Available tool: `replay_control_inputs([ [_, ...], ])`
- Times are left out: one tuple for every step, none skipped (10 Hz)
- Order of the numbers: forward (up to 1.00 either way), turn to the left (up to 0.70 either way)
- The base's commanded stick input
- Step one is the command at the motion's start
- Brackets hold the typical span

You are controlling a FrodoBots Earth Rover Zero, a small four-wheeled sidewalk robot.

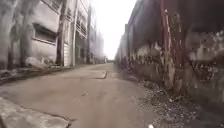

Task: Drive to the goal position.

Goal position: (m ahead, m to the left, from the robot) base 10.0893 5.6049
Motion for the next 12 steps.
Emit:
replay_control_inputs([
  [0.50, -0.08],
  [0.50, -0.15],
  [0.50, -0.12],
  [0.50, -0.06],
  [0.50, 0.00],
  [0.50, 0.00],
  [0.50, 0.00],
  [0.50, 0.00],
  [0.50, 0.00],
  [0.50, 0.00],
  [0.50, 0.00],
  [0.50, 0.00],
])
